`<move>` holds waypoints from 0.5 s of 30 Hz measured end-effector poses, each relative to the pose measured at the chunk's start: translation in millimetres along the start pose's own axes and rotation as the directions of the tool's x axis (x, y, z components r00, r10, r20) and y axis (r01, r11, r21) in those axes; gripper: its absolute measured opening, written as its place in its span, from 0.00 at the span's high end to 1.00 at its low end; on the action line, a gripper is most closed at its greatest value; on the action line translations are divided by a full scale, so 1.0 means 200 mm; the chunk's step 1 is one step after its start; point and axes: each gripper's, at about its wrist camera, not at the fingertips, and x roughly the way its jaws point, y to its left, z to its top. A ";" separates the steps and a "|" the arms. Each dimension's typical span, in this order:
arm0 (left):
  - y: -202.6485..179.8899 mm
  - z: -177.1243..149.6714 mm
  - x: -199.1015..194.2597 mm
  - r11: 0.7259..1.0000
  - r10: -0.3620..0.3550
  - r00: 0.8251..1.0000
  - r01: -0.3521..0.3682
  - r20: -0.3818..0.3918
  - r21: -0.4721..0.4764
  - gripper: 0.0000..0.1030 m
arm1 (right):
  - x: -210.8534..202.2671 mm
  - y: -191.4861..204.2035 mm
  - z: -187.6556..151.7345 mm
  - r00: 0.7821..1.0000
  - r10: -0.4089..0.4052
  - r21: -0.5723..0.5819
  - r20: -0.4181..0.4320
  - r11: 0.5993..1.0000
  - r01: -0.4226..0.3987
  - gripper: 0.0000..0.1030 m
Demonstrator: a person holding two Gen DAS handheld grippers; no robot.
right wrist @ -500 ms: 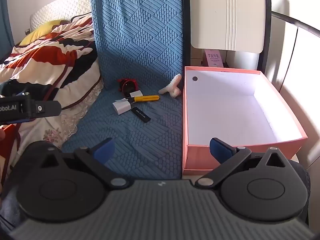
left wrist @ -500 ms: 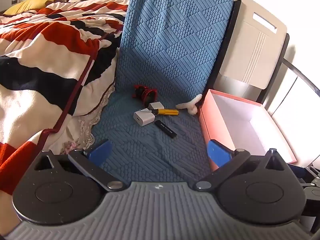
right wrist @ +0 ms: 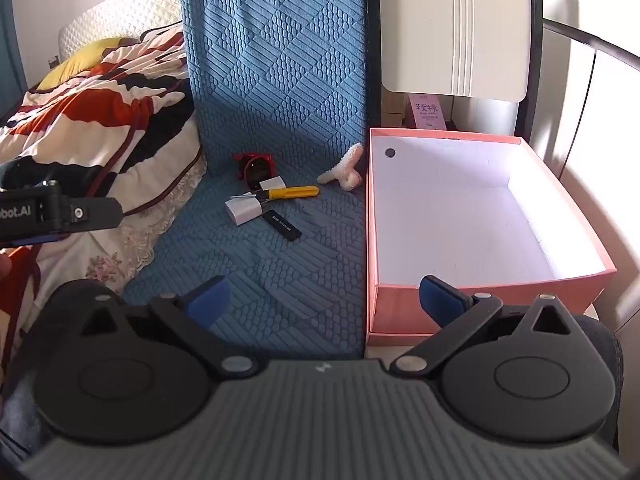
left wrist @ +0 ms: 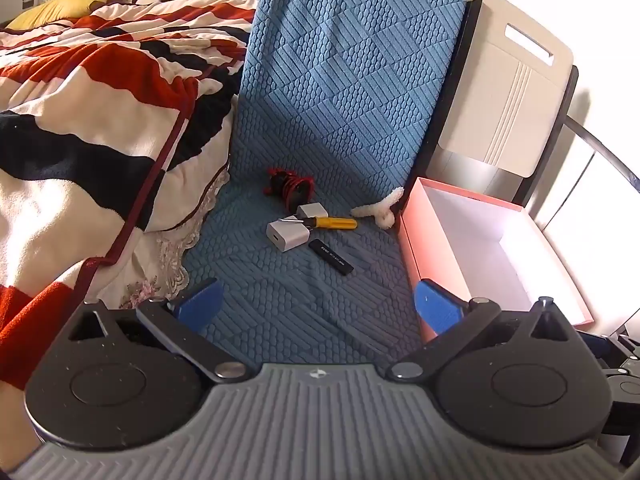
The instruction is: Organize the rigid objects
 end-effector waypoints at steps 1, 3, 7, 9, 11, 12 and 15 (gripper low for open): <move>0.00 0.00 0.00 1.000 0.000 1.000 0.000 0.000 0.000 0.00 | -0.01 0.00 -0.01 1.000 -0.003 0.002 0.002 1.000 0.003 0.00; 0.00 0.00 0.00 1.000 0.000 1.000 0.000 -0.001 0.001 0.00 | -0.01 0.01 -0.01 1.000 -0.002 0.002 -0.002 1.000 0.002 0.00; -0.01 0.00 0.00 1.000 -0.003 1.000 0.003 -0.002 0.005 0.00 | -0.01 0.00 -0.01 1.000 0.000 0.002 -0.006 1.000 0.000 0.00; -0.01 -0.01 0.00 1.000 -0.003 1.000 0.004 -0.003 0.008 0.00 | -0.02 0.00 -0.01 1.000 -0.001 0.002 -0.007 1.000 0.001 0.00; -0.01 0.00 0.01 1.000 -0.005 1.000 0.005 -0.004 0.011 0.00 | -0.02 0.00 -0.01 1.000 -0.002 0.001 -0.004 1.000 0.002 0.00; -0.01 0.00 0.01 1.000 -0.004 1.000 0.005 -0.005 0.011 0.00 | -0.02 0.00 -0.01 1.000 -0.003 0.002 -0.002 1.000 0.003 0.00; -0.01 0.00 0.01 1.000 -0.004 1.000 0.004 -0.005 0.012 0.00 | -0.02 0.00 -0.01 1.000 -0.006 0.005 -0.005 1.000 0.006 0.00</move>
